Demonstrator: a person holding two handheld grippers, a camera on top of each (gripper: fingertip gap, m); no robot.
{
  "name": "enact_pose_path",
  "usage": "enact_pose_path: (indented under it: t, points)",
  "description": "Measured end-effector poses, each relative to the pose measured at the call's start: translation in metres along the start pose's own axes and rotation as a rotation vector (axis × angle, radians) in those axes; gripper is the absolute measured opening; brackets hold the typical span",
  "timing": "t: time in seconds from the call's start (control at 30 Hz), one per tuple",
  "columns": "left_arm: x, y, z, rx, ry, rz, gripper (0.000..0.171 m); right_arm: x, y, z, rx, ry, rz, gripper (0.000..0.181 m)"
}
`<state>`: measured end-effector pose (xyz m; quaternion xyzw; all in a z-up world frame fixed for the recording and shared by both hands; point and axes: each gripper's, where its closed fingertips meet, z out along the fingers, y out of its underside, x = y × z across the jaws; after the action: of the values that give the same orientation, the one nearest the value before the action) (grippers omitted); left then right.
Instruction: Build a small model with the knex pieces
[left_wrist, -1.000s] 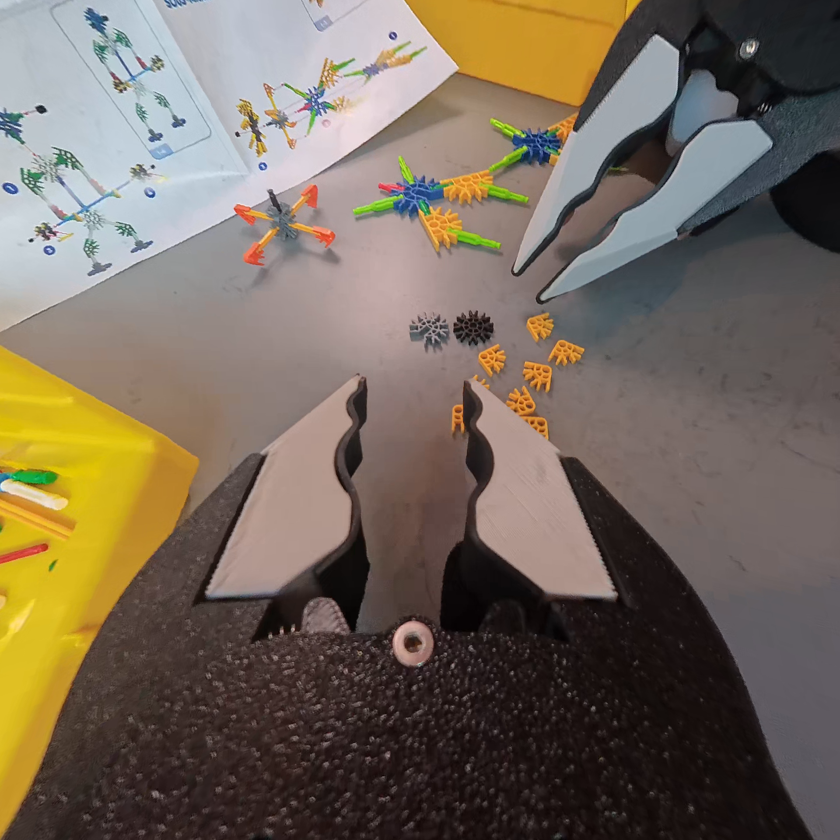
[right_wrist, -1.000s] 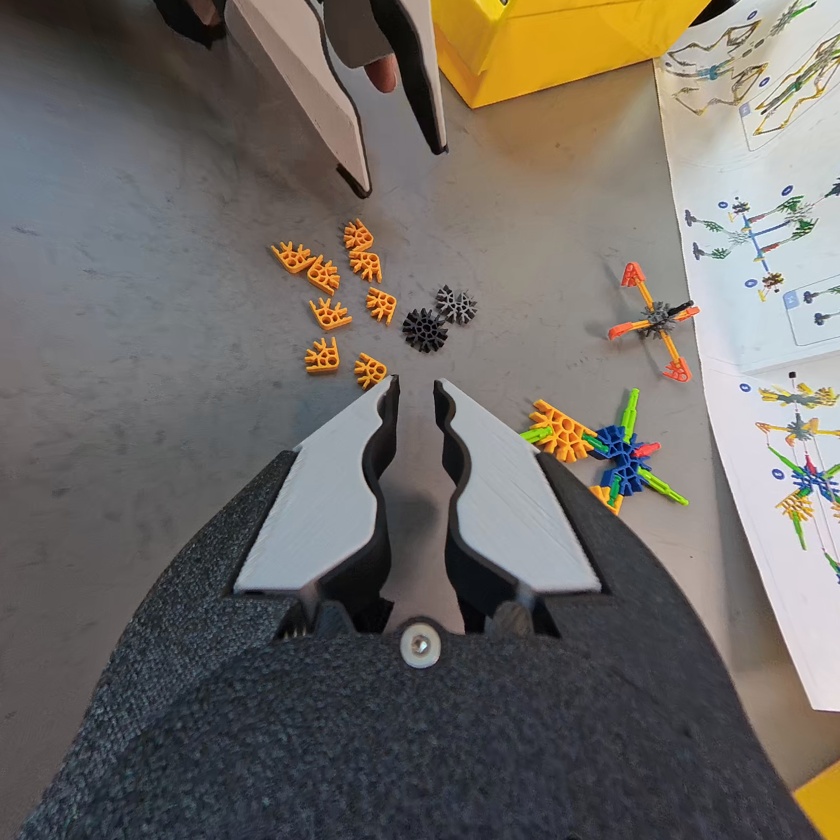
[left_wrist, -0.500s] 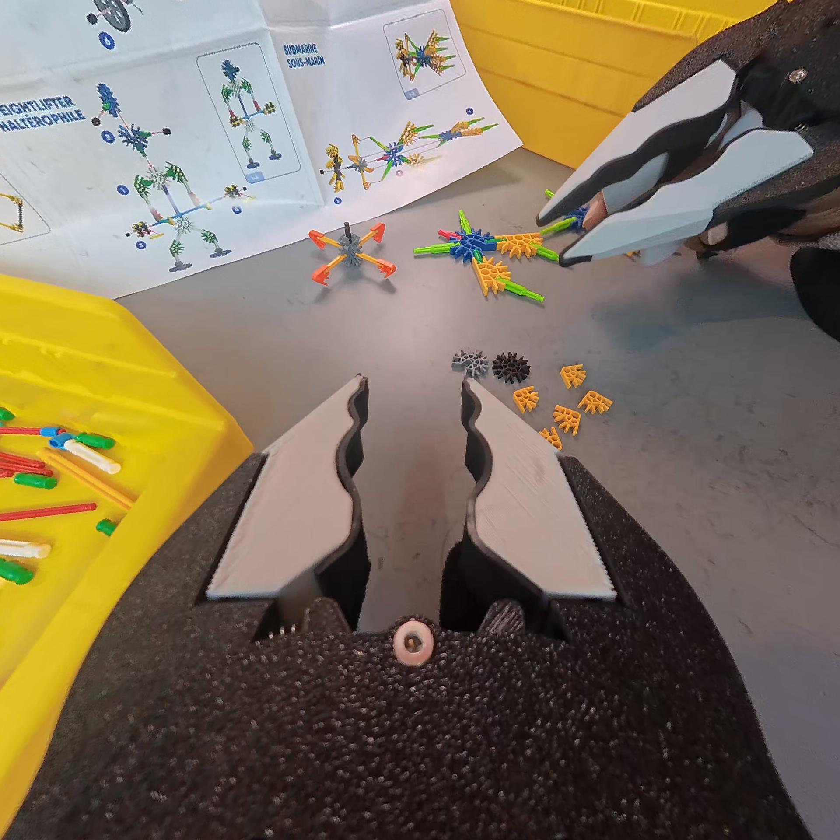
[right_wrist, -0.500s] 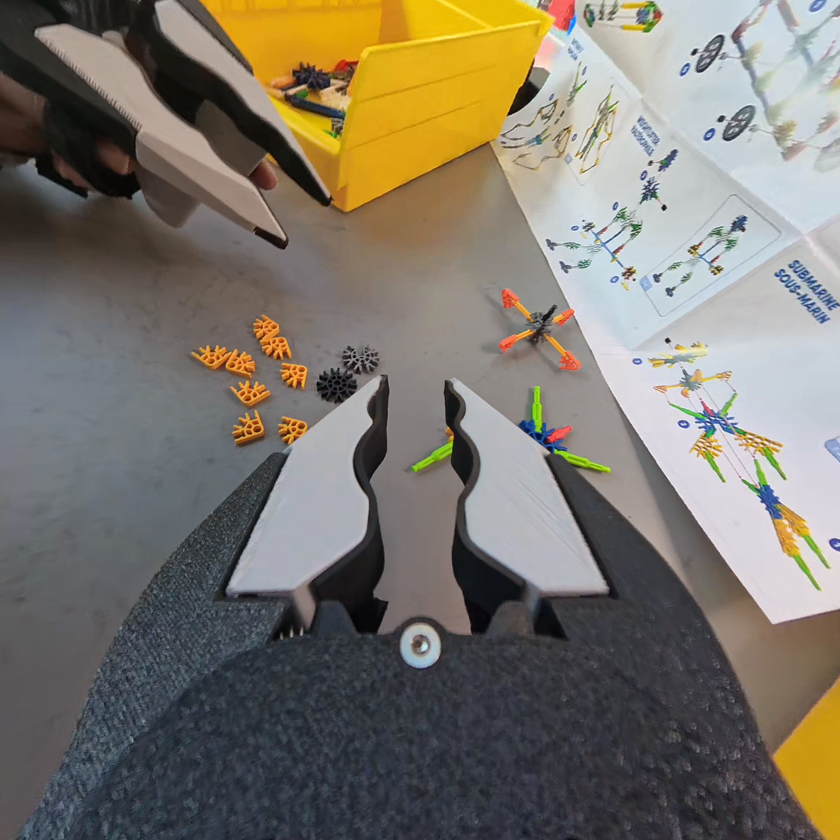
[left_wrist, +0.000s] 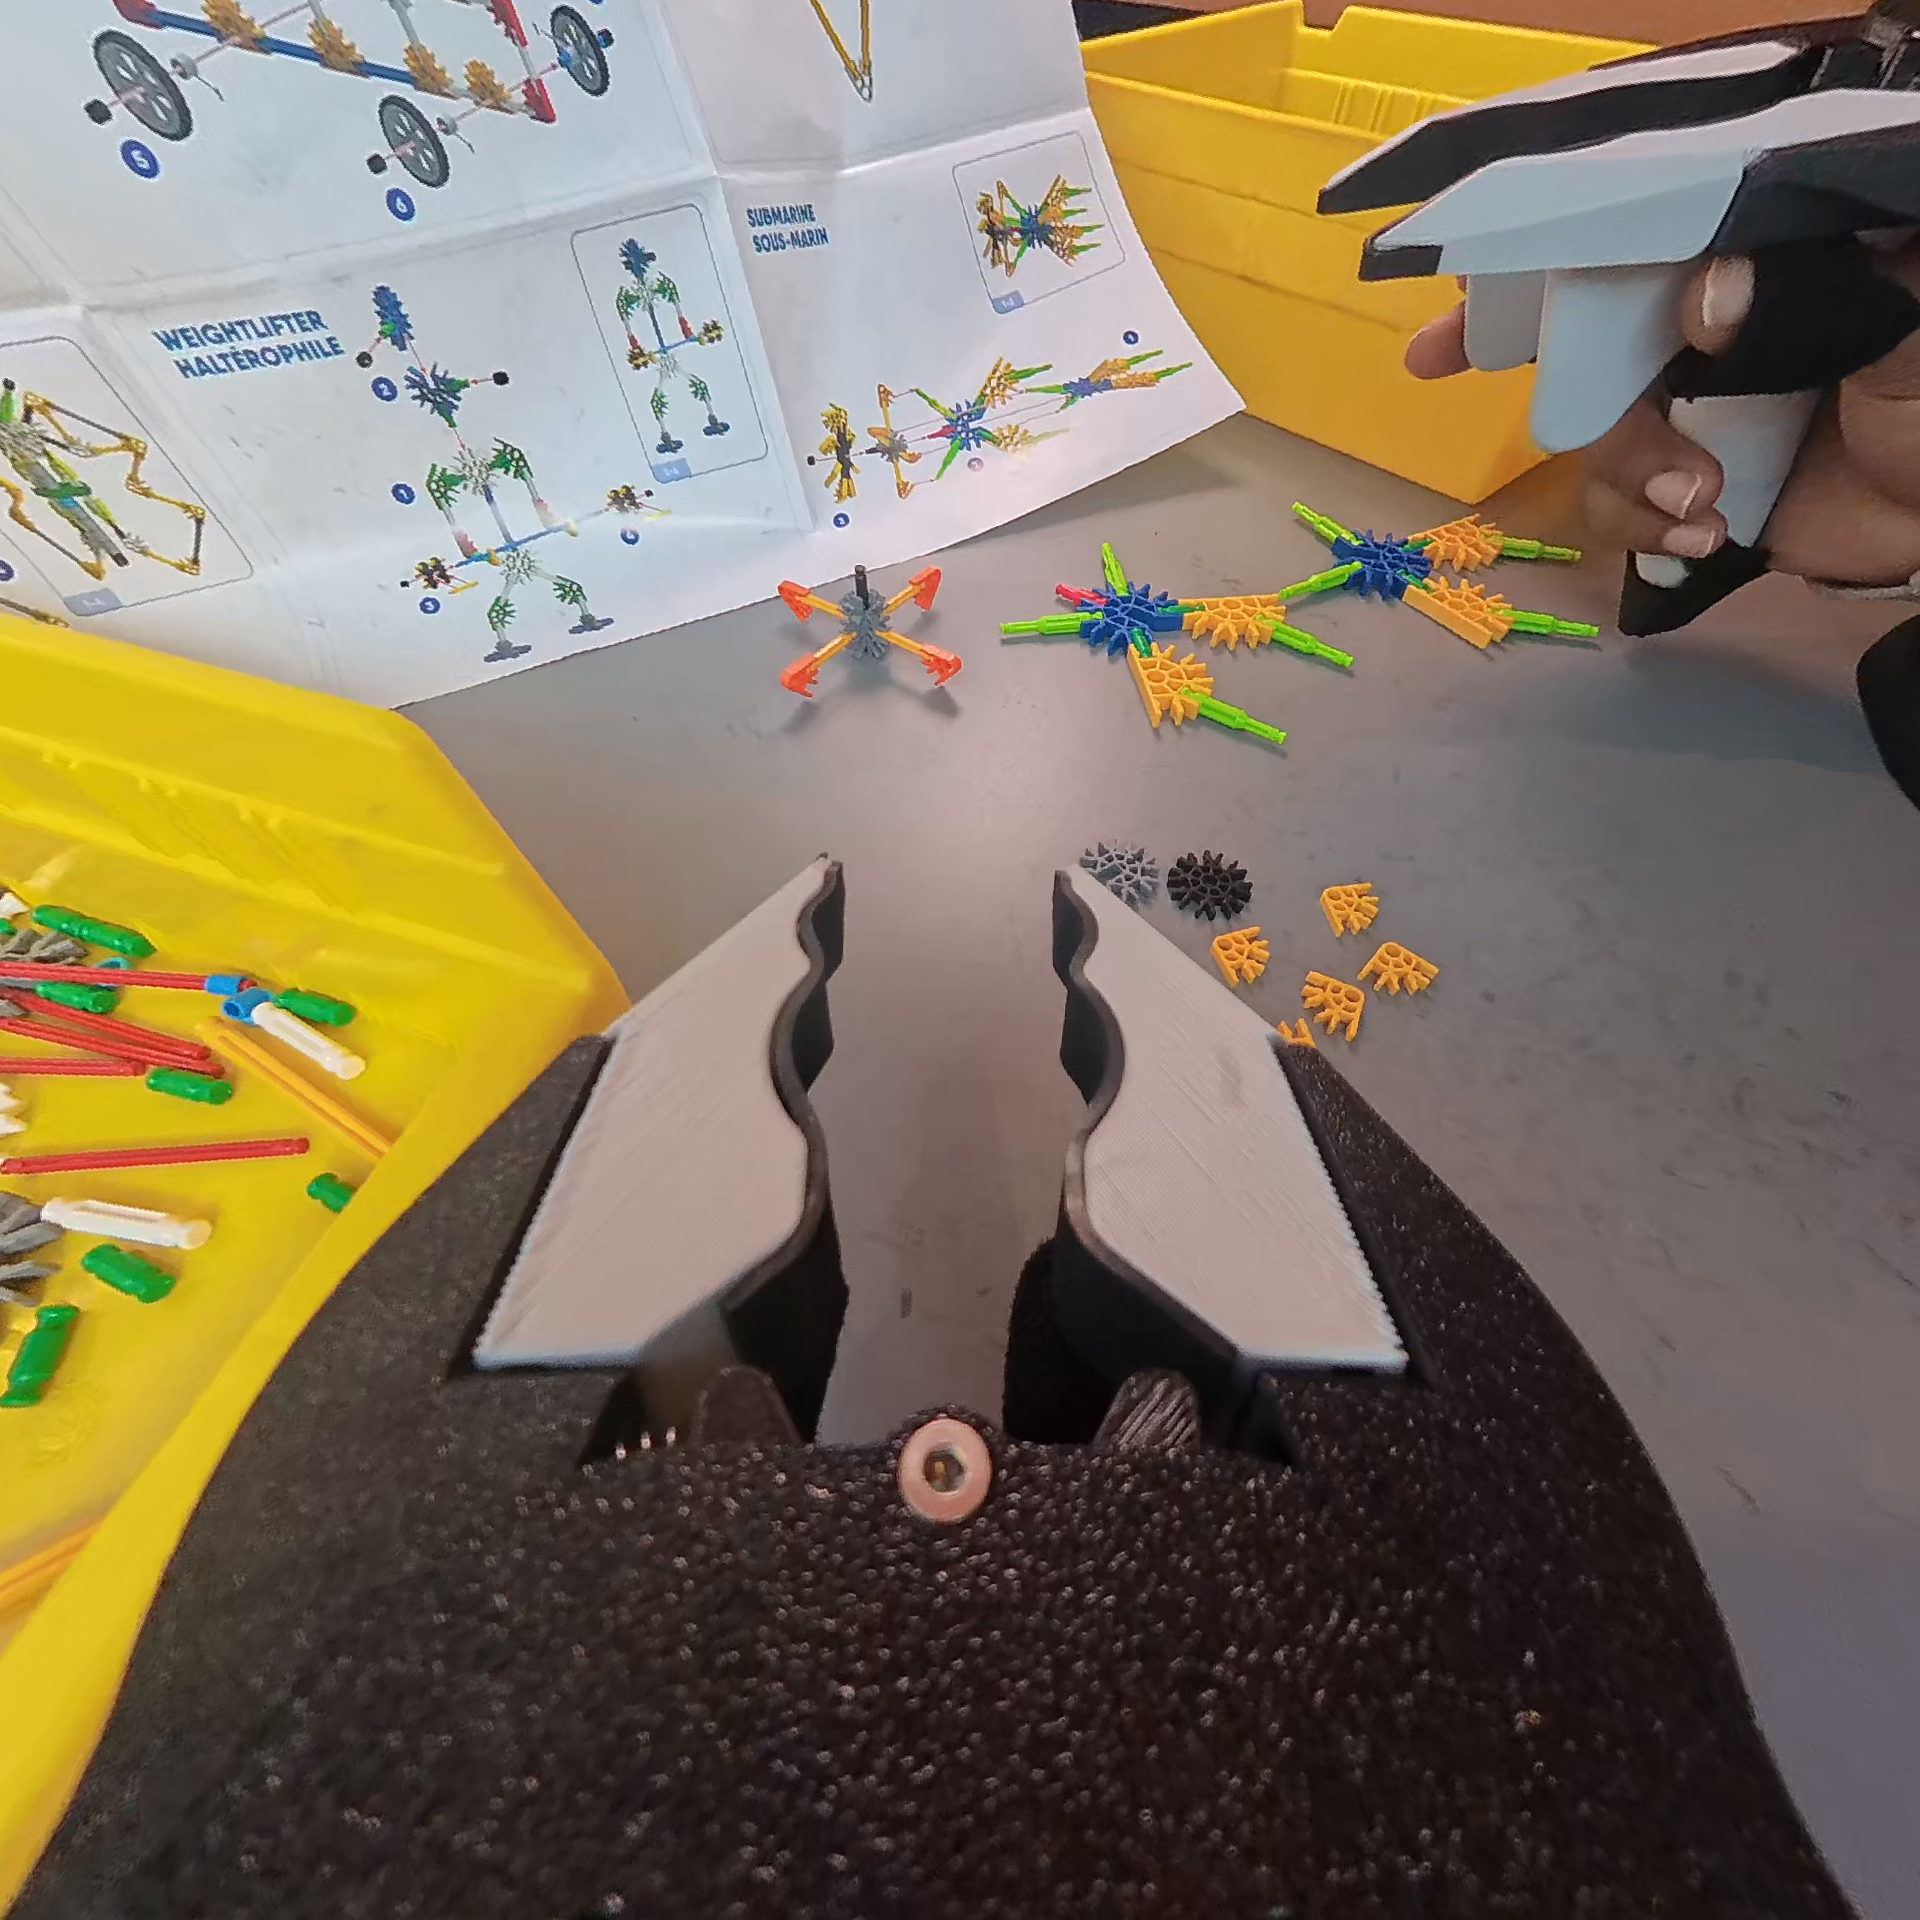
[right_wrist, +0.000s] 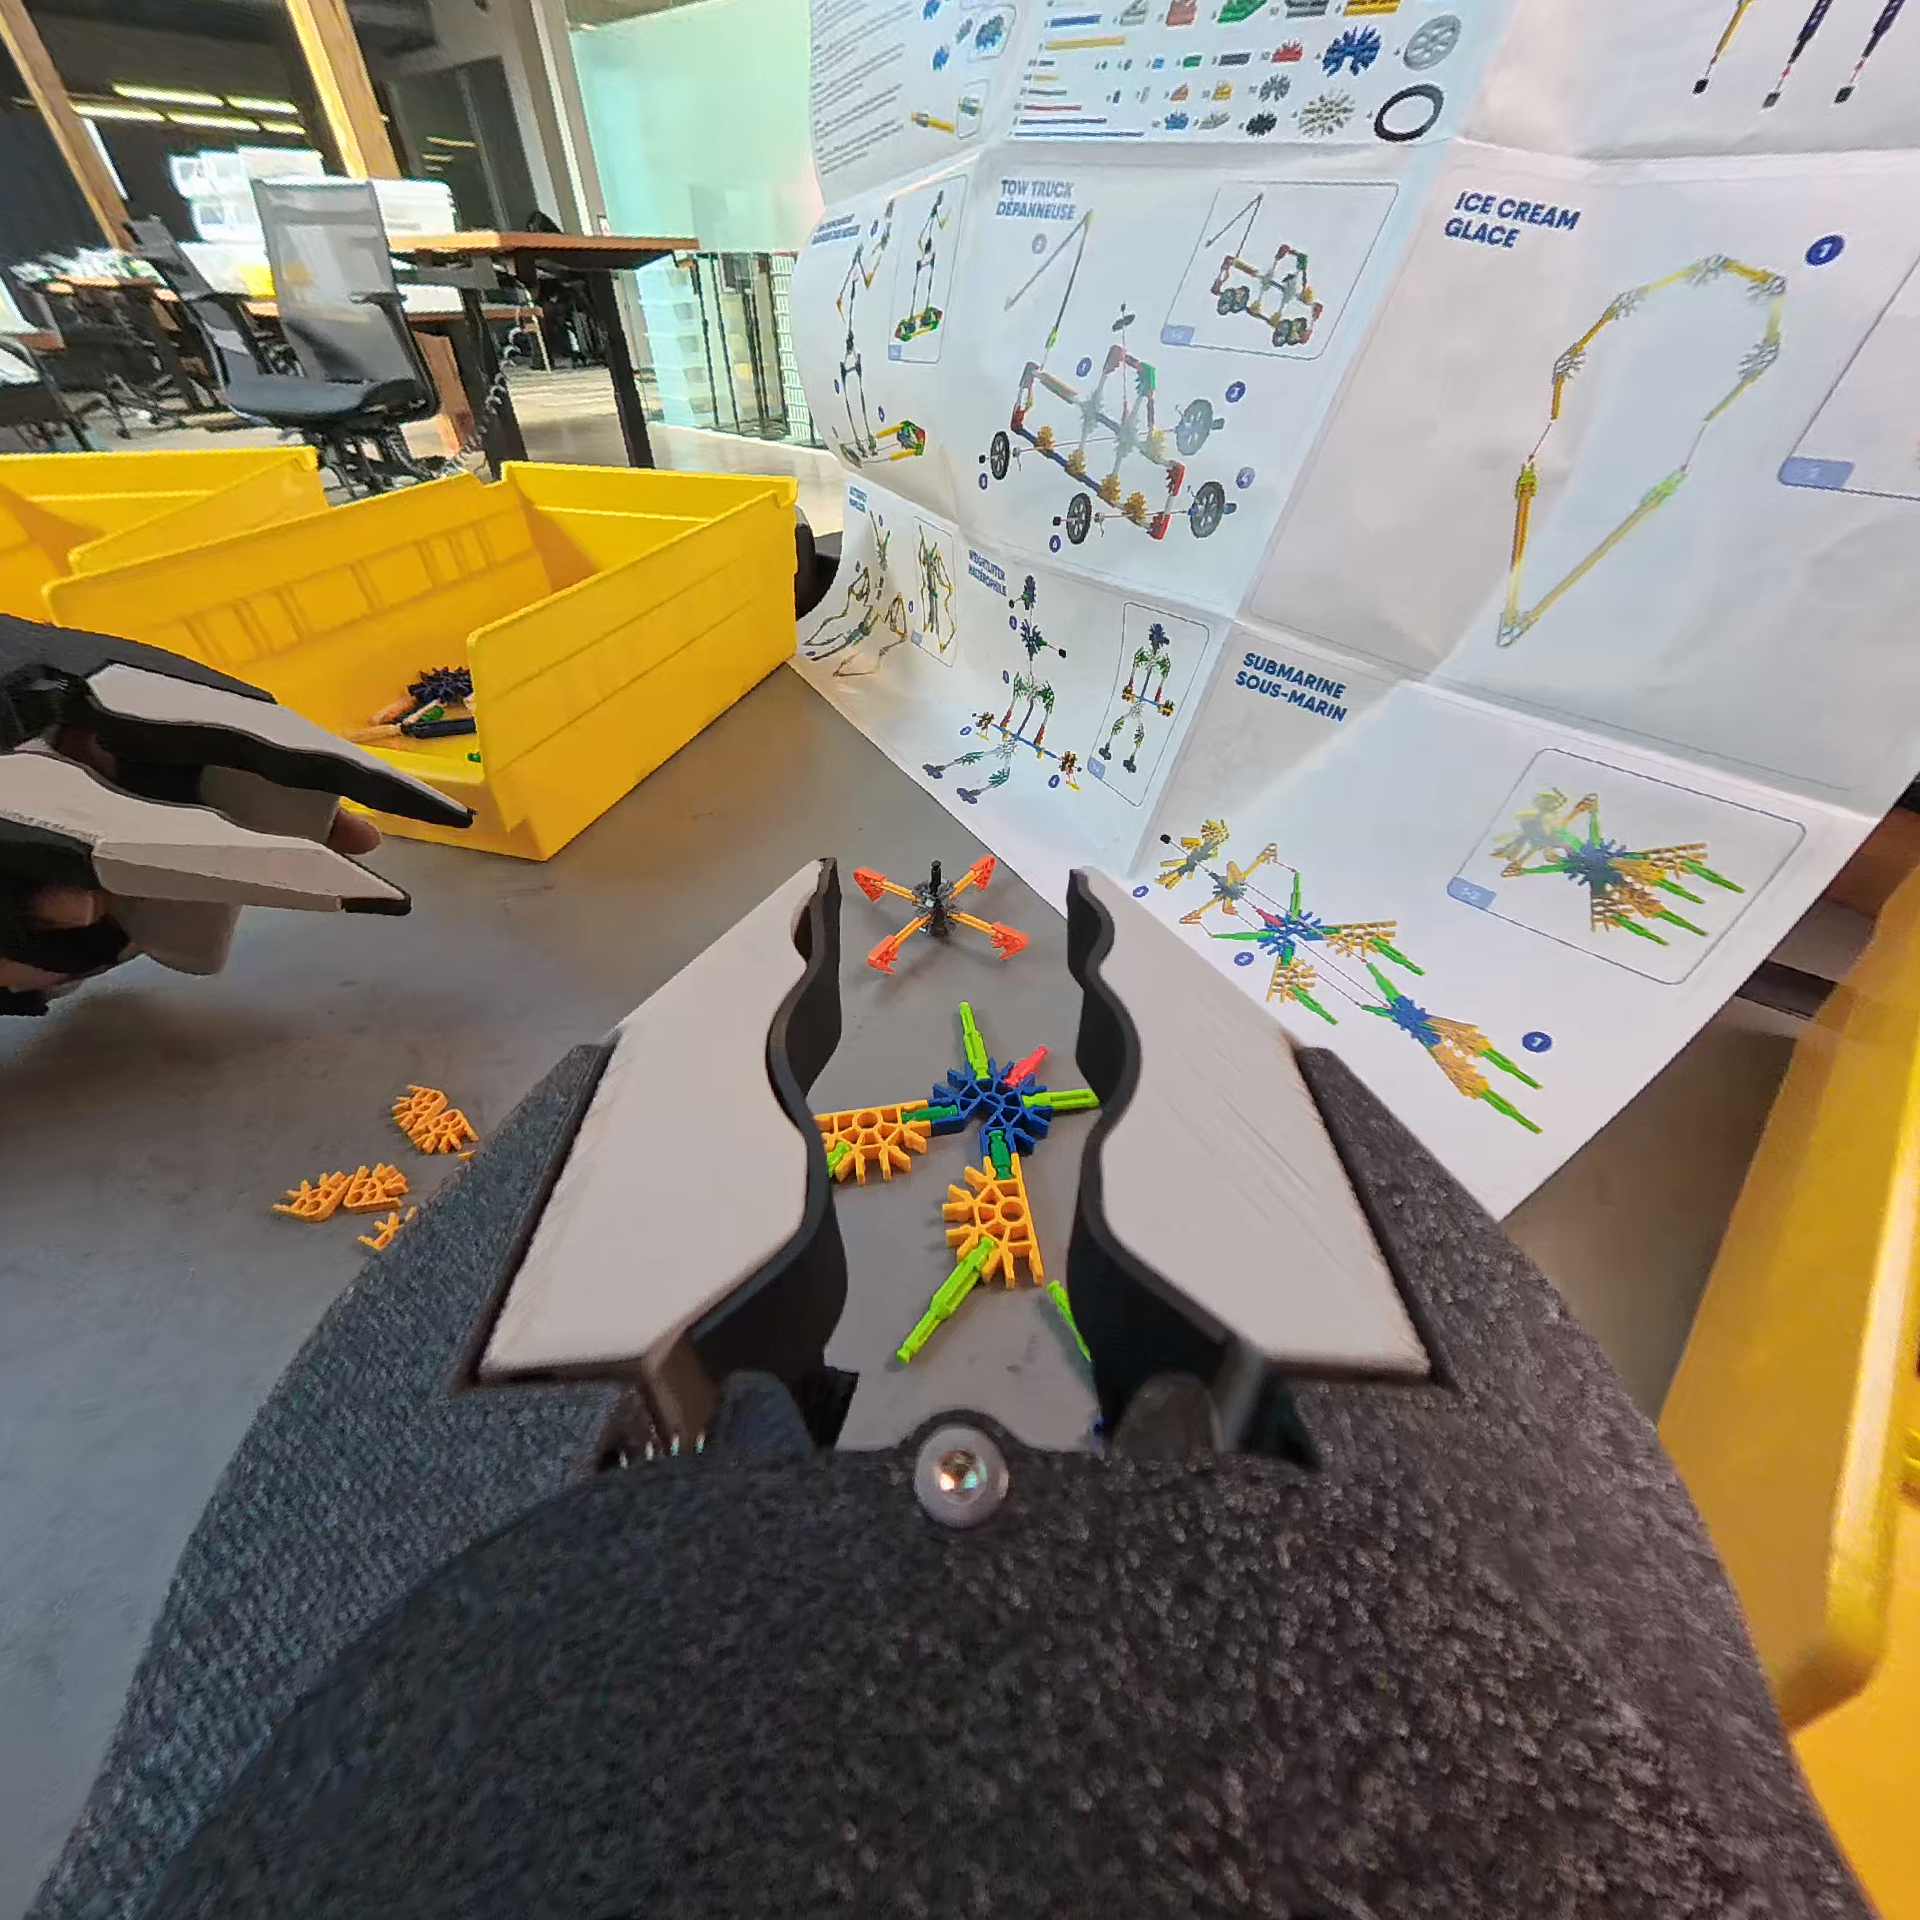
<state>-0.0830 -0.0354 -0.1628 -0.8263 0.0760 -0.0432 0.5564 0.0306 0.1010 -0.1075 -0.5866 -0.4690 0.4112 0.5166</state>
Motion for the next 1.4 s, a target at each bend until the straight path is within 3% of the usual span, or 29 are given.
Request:
enact_pose_path:
  t: [0.63,0.9,1.4]
  points:
    - [-0.002,0.003,0.001,-0.002,0.010,-0.047,0.040,0.032,-0.018,-0.015,0.124,0.128,0.033,0.040]
    - [0.010,0.012,0.006,-0.052,0.068,-0.024,0.040,0.043,-0.067,-0.050,0.333,0.196,-0.073,0.034]
    - [0.020,0.027,0.017,-0.148,0.094,0.074,0.037,0.045,-0.046,-0.036,0.265,0.128,-0.008,0.028]
